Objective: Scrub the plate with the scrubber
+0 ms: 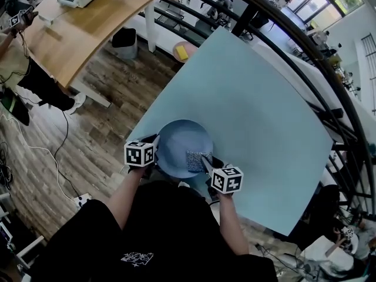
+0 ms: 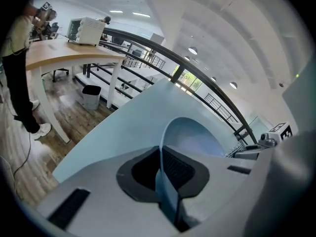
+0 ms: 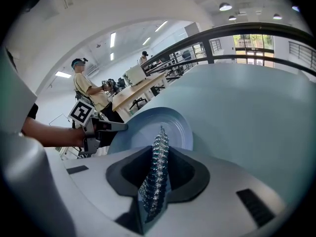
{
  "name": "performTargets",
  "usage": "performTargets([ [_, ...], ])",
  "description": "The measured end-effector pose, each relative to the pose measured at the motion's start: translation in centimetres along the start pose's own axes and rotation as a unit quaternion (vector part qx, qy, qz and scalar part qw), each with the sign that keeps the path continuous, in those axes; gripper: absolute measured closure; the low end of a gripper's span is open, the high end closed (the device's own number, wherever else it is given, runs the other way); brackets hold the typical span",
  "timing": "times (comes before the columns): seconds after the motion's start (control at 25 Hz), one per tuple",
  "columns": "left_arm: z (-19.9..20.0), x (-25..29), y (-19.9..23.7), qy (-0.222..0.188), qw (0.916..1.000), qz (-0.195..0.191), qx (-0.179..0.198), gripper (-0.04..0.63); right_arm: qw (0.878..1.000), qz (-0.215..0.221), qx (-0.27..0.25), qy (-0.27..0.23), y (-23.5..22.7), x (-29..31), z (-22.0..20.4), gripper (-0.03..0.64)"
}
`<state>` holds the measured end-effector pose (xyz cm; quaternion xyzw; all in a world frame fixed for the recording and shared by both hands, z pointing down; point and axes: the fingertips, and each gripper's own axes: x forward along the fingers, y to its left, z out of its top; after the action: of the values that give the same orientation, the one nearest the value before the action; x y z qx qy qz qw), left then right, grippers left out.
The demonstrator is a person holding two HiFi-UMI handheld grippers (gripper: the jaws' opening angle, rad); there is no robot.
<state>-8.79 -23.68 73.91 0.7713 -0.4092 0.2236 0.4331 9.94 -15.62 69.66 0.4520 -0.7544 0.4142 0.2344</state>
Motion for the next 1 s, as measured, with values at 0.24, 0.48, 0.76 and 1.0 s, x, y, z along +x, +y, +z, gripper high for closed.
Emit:
performTargets([
  [0.24, 0.2, 0.1, -0.1, 0.002, 1.0, 0.005, -0.004, 0.572, 0.999, 0.017, -0.042, -0.002, 2.9, 1.8, 0.3, 0.531],
  [0.48, 0.4, 0.3, 0.2, 0.004, 0.9999, 0.002, -0.009, 0.572, 0.998, 0.035, -0.057, -0.002, 5.5, 4.2, 1.1, 0.531],
  [0.76, 0.3, 0.2, 0.5, 0.006, 0.9999, 0.004, -0.014, 0.572, 0.997, 0.056, -0.044, -0.007, 7.5, 6.9, 2.3, 0.531],
  [1.0, 0.3, 0.3, 0.4, 0.01, 0.9999, 0.001, -0.011, 0.572, 0.997, 0.051, -0.059, -0.009, 7.7, 9.1, 3.7, 0.526],
])
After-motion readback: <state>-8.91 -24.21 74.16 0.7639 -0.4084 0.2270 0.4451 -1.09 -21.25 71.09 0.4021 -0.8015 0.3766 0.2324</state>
